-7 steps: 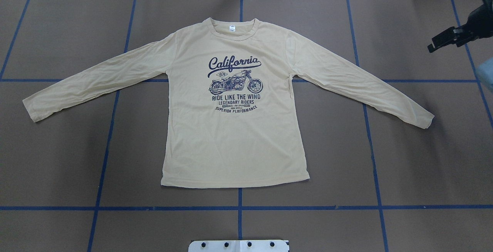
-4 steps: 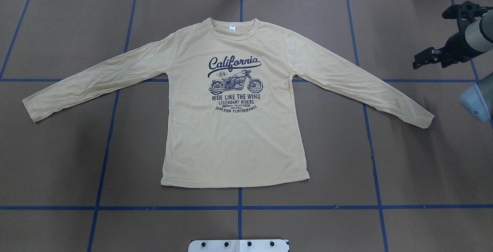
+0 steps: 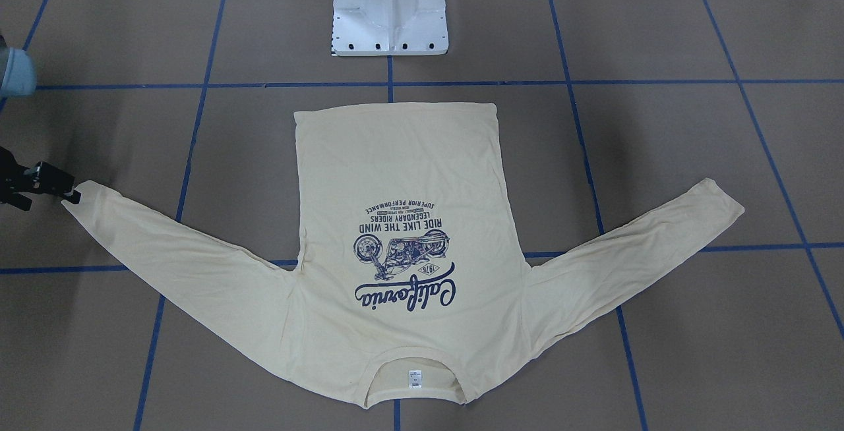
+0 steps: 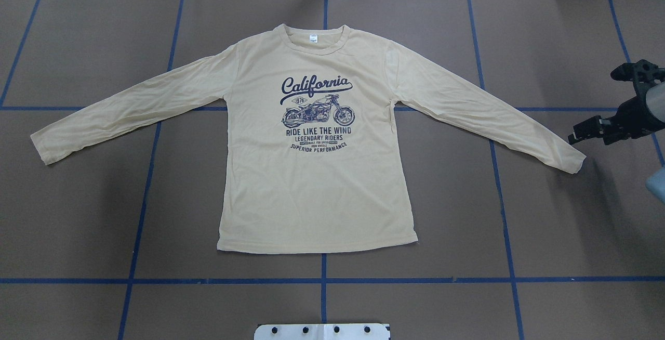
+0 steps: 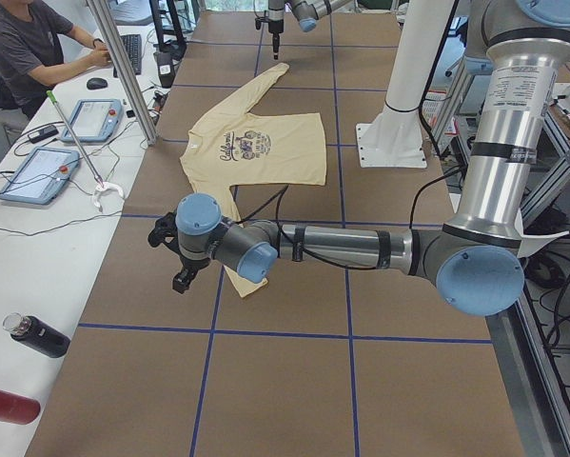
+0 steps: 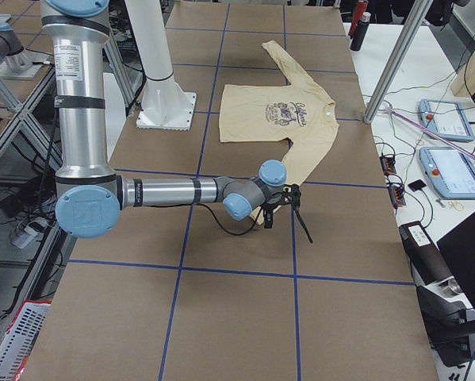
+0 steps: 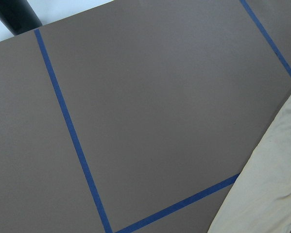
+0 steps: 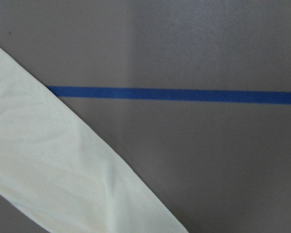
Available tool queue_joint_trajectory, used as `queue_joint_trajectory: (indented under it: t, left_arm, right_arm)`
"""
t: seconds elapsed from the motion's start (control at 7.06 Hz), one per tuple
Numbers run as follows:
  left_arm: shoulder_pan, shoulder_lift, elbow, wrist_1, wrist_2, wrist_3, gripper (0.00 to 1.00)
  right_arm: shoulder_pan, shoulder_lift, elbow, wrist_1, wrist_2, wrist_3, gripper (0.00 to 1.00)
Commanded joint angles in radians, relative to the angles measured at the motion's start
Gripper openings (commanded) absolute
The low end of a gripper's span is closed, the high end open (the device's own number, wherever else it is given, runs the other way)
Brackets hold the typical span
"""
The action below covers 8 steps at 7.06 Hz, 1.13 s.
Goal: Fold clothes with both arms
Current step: 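Move the right gripper to the sleeve cuff nearest it and grasp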
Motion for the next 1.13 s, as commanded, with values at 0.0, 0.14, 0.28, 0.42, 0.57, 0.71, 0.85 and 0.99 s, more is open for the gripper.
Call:
queue_joint_trajectory:
  t: [0.0,0.14,0.28,0.42,0.57,0.71,0.85,0.99]
  left_arm:
    - [0.001,0.001,0.001,0.0,-0.002,0.001,1.0]
    - [0.001,0.001,0.004,0.0,-0.002,0.001,1.0]
    - [0.001,0.001,0.007,0.001,-0.002,0.001,1.0]
    - [0.001,0.001,0.012,0.001,-0.002,0.001,1.0]
    - [0.001,0.001,0.015,0.003,-0.002,0.002,1.0]
    - [0.001,0.003,0.016,0.003,-0.002,0.001,1.0]
    - [0.001,0.009,0.013,0.003,-0.002,0.002,1.0]
    - [0.001,0.009,0.013,0.003,-0.002,0.001,1.0]
  right_arm:
    - [-0.058,-0.005,0.0,-0.007,-0.086,0.001,1.0]
    - [-0.071,0.0,-0.001,-0.01,-0.09,0.001,0.99]
    - [-0.087,-0.001,0.0,-0.011,-0.092,0.001,0.99]
    - [-0.094,-0.007,0.0,-0.011,-0.092,0.001,0.99]
    - [-0.095,-0.014,0.002,-0.011,-0.092,0.001,0.99]
    - [-0.097,-0.015,0.005,-0.011,-0.09,0.001,0.99]
    - [-0.097,-0.017,0.009,-0.013,-0.09,0.001,0.98]
    - [-0.097,-0.023,0.011,-0.013,-0.089,-0.001,0.98]
